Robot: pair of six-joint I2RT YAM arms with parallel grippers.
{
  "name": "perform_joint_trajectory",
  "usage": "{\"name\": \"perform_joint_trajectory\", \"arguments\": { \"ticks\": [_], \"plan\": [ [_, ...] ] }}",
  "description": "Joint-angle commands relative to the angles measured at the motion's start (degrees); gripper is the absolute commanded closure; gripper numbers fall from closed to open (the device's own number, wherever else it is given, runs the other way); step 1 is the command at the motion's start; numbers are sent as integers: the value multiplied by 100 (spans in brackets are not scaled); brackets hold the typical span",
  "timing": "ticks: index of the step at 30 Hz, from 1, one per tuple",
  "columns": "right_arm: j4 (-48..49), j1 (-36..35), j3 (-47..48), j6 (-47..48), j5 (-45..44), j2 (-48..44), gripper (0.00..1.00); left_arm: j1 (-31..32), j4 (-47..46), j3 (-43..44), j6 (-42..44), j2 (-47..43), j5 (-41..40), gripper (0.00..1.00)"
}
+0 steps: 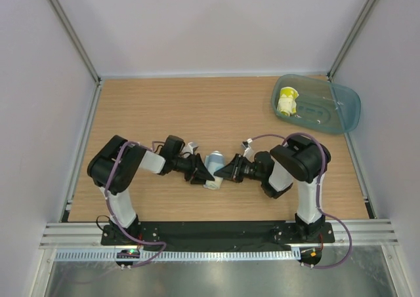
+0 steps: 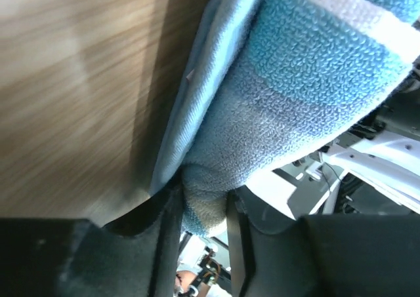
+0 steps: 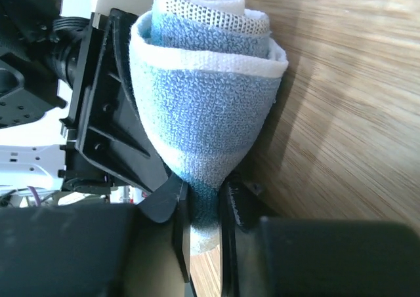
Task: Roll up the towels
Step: Place the rolled towel into the container
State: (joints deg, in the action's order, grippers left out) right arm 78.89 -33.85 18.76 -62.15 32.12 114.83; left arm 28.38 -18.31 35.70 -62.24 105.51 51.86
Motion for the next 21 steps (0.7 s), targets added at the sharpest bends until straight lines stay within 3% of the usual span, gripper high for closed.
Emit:
{"name": "perform_joint_trajectory", "arguments": {
  "ticks": [1, 7, 8, 11, 17, 21],
  "plan": [
    [-566, -78, 171, 449, -417, -485, 97, 45, 1812, -187, 800, 23, -1590, 65],
    [-2420, -78, 496, 1143, -557, -1453, 99, 45, 2488, 50, 1082, -601, -1784, 53],
    [-2849, -44, 575, 1231, -584, -1576, 99, 45, 2559, 86, 1117, -724, -1819, 43],
    [-3832, 105, 751, 1591, -619, -2173, 99, 45, 2840, 182, 1257, -1267, -1881, 35],
    [-6178, 589, 1575, 2538, -557, -3360, 99, 62, 3412, 498, 1381, -2542, -2074, 31],
    [-7395, 1333, 2244, 3059, -400, -3835, 99, 53, 3501, 491, 1504, -2878, -2337, 30]
  ]
}}
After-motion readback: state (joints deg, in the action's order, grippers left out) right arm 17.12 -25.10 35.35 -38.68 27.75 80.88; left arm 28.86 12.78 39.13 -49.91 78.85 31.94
